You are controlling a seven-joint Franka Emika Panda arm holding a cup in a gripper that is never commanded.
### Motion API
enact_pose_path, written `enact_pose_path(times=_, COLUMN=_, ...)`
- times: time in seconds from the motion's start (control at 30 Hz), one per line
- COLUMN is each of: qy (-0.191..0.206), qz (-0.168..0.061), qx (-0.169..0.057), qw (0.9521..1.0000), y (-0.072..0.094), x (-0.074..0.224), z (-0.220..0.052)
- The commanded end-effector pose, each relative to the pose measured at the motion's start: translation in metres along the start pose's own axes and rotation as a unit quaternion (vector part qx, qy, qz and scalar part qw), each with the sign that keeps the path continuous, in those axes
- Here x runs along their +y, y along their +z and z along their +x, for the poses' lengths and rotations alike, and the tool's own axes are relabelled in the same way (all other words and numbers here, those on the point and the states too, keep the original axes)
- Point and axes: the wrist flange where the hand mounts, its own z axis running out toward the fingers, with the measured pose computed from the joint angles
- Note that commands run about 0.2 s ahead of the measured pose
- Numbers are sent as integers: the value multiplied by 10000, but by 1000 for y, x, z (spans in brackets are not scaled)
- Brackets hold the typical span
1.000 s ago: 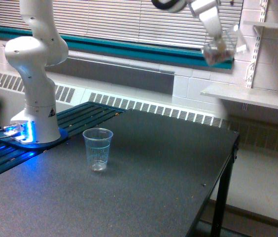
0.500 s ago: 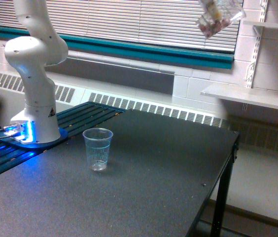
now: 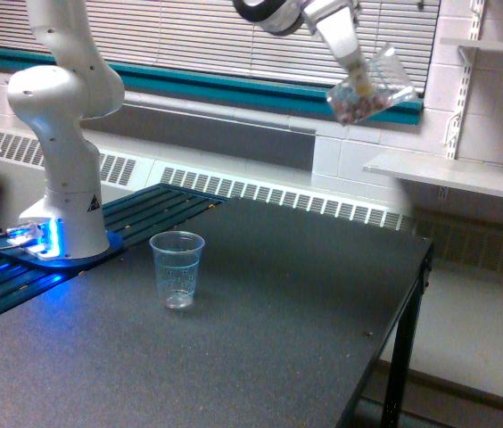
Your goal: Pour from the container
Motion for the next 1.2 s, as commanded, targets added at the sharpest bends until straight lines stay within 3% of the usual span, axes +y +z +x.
enact_pose_path(times=0.03, qy=-82, qz=-78, qx=151, qw=9998, y=1, x=20, z=2)
enact_pose_path(times=0.53, qy=-111, qz=-526, qx=103, qw=9985, y=23, x=95, z=-16)
enact_pose_path(times=1.2, qy=-238, qz=-900, qx=71, qw=9956, y=23, x=155, z=-49)
